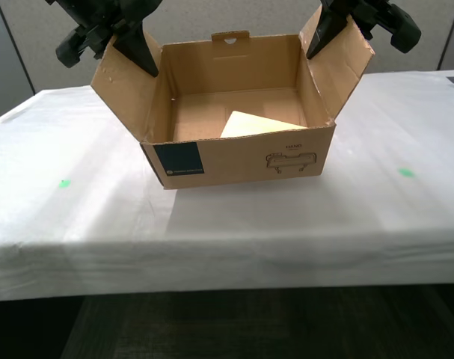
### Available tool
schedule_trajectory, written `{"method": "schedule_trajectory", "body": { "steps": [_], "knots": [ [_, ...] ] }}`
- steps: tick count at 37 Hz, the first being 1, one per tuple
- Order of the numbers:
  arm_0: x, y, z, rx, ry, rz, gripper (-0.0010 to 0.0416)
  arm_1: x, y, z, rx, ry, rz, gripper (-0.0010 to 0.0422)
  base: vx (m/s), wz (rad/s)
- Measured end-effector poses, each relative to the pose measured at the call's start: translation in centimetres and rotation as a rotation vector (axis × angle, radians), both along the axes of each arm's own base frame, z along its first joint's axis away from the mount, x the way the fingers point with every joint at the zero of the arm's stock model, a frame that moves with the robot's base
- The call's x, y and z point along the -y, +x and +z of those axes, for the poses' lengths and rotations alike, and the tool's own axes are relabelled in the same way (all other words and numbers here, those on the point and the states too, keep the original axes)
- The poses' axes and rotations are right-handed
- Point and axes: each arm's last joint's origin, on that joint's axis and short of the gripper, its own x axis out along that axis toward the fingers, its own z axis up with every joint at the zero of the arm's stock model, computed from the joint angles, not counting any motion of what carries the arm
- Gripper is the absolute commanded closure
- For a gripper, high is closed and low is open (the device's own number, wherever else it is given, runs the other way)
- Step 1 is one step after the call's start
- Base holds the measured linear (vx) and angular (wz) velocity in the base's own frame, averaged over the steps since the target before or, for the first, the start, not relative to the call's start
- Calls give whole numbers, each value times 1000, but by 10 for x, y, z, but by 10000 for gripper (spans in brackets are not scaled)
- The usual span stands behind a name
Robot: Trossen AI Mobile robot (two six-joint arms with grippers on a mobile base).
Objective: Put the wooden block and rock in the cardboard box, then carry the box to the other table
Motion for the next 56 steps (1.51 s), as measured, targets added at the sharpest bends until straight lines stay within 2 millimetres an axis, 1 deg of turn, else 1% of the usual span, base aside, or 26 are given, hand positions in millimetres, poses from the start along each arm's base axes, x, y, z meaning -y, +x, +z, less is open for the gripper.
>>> {"method": "schedule_trajectory", "body": {
  "steps": [14,24,28,34,38,42,49,54,56],
  "knots": [
    [0,0,0,2,2,-1,406,0,1,1,11,-5,6,413,129,27],
    [0,0,0,-3,9,-13,406,1,6,0,45,18,46,413,92,6],
    [0,1,0,-1,4,-20,406,4,13,-1,42,20,46,413,36,-2],
    [1,2,0,20,-46,-64,406,15,36,2,42,20,45,413,9,-7],
    [3,2,-1,25,-68,-84,406,21,48,6,21,37,29,413,0,0],
    [3,7,-7,15,-76,-95,406,26,57,7,12,45,23,413,0,0],
    [6,27,-29,-3,-89,-127,406,32,70,9,22,41,21,413,0,0],
    [10,41,-36,-7,-88,-155,406,35,77,4,14,47,16,413,0,0],
    [12,47,-36,-15,-82,-161,406,36,78,-2,-1,57,10,413,0,0]
  ]
}}
